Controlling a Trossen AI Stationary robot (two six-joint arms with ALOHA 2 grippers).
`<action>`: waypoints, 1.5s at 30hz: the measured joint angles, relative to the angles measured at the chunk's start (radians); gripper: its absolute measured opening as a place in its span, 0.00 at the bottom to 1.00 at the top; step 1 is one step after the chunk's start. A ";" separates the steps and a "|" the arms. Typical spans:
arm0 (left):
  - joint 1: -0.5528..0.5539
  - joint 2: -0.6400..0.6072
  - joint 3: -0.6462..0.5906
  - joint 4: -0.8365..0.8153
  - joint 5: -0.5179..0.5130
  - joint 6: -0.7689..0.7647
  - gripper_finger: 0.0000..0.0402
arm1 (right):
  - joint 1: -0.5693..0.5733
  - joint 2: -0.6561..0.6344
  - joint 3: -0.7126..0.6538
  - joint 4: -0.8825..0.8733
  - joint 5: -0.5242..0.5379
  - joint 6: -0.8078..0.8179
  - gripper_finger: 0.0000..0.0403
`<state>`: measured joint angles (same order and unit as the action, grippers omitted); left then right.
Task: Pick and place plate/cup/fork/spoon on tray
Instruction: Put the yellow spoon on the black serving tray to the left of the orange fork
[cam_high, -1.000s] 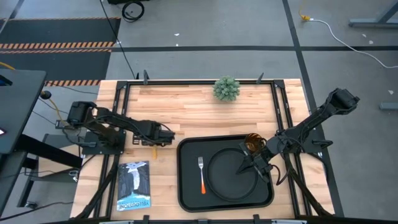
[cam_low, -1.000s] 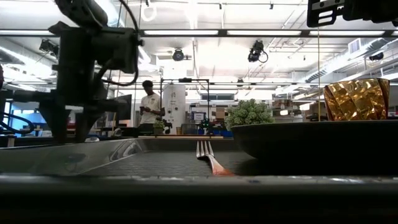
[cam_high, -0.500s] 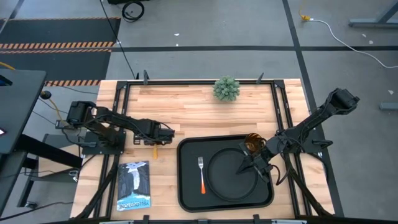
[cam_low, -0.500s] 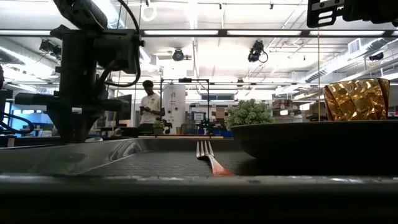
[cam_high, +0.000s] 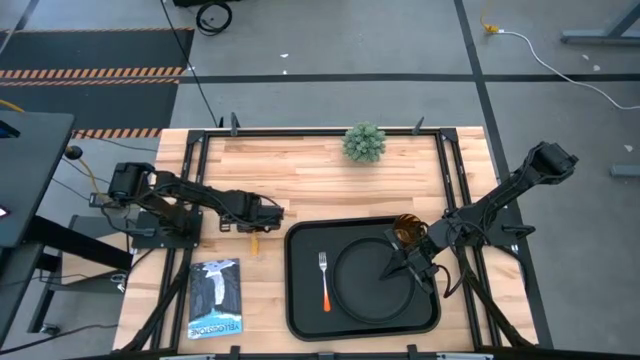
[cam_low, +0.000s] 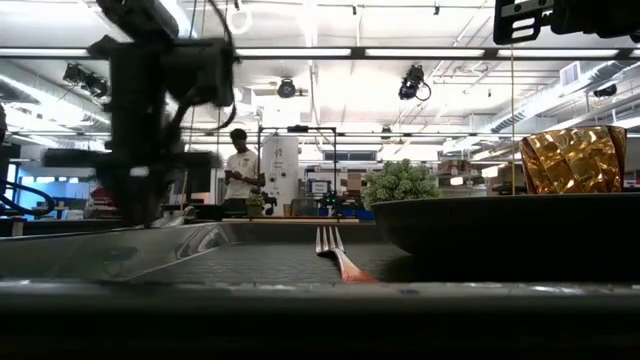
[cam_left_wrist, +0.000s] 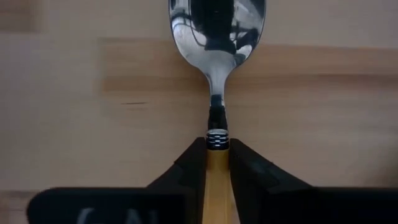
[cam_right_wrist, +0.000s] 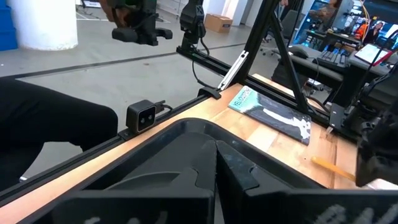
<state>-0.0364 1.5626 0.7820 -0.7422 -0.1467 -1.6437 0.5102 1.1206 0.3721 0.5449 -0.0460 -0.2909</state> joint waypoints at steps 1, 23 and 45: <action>0.000 -0.004 0.012 0.005 -0.009 0.006 0.14 | 0.000 0.000 0.000 0.000 0.000 0.000 0.03; -0.163 0.040 0.318 0.056 -0.174 -0.062 0.15 | 0.000 0.000 0.000 -0.001 0.000 0.022 0.03; -0.315 0.463 0.860 -0.027 -0.199 -0.075 0.14 | 0.000 0.000 0.000 -0.010 0.000 0.026 0.03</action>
<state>-0.3511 2.0256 1.6415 -0.7688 -0.3461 -1.7187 0.5106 1.1210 0.3721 0.5347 -0.0463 -0.2646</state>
